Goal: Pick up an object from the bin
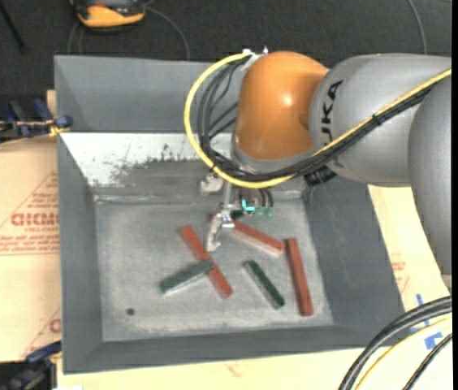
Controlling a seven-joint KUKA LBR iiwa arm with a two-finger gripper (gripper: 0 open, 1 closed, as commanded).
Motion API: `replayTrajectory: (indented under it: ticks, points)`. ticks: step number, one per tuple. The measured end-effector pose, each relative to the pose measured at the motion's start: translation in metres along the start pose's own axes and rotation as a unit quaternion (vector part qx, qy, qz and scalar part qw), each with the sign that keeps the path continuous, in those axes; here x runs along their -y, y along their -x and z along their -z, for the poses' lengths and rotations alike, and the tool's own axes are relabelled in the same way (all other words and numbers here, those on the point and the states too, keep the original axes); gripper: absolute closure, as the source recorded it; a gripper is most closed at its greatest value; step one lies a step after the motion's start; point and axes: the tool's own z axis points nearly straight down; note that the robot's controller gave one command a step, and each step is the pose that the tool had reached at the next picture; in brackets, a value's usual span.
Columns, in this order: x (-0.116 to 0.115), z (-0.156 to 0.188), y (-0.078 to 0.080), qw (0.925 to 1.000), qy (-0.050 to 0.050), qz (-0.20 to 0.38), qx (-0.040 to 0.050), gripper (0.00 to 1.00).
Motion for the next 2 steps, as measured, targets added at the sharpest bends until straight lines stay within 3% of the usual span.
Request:
replayTrajectory:
  ticks: [1, 2]
  points:
    - [0.000, 0.004, 0.001, 1.0000, 0.000, 0.000, 0.0028, 0.00]
    - [0.002, -0.018, -0.009, 0.9997, -0.001, 0.024, 0.0080, 0.00]
